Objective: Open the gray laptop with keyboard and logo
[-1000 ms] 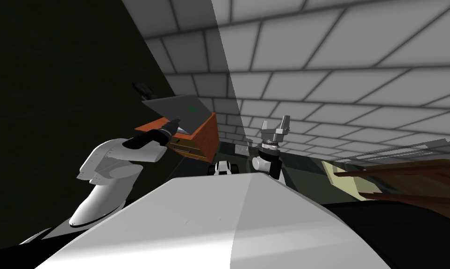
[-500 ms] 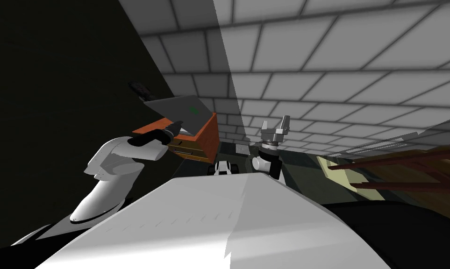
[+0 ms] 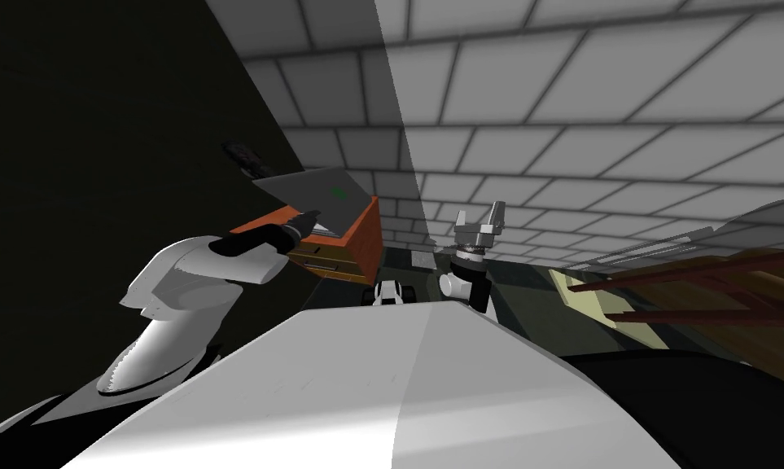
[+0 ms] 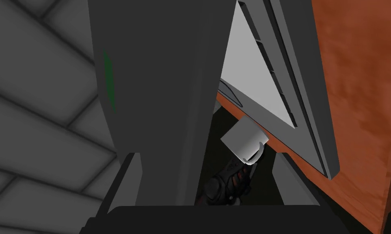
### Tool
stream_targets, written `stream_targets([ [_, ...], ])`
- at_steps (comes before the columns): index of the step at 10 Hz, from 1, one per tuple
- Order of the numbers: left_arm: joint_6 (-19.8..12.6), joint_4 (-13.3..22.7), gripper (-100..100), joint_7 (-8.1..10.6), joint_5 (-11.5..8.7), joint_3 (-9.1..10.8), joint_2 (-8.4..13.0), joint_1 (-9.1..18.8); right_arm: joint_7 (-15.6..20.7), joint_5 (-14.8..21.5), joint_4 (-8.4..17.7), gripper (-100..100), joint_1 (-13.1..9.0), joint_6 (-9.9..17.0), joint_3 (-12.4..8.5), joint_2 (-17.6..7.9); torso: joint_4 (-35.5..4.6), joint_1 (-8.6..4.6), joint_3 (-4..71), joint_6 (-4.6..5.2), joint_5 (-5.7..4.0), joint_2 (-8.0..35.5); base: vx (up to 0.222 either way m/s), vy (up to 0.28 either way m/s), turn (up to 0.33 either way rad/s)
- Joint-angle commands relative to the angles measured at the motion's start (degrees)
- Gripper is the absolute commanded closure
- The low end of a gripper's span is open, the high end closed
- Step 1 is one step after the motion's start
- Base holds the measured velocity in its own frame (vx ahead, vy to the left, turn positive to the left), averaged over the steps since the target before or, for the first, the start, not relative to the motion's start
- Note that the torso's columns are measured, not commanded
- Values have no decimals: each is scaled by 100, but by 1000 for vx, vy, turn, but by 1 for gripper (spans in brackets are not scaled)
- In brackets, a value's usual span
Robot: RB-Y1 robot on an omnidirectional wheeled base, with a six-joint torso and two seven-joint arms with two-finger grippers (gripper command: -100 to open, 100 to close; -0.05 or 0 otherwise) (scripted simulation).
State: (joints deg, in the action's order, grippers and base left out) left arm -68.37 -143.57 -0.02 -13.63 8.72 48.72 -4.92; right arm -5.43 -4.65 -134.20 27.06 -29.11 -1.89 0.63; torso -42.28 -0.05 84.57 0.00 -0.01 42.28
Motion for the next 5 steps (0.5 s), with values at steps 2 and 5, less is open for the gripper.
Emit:
stream_targets([
  [2, -95, -485, -100, 4, -23, -28, 39, 32, 0, 0, 0, 0, 0, 0, 0, 0, 0, -6, 0, 1, -3, 1, 2, 5, -4],
  [5, -102, -348, -100, -2, -49, -8, 51, 86, 0, 0, 0, 0, 0, 0, 0, 0, 5, 7, 11, 2, 2, -19, 37, 1, -22],
])
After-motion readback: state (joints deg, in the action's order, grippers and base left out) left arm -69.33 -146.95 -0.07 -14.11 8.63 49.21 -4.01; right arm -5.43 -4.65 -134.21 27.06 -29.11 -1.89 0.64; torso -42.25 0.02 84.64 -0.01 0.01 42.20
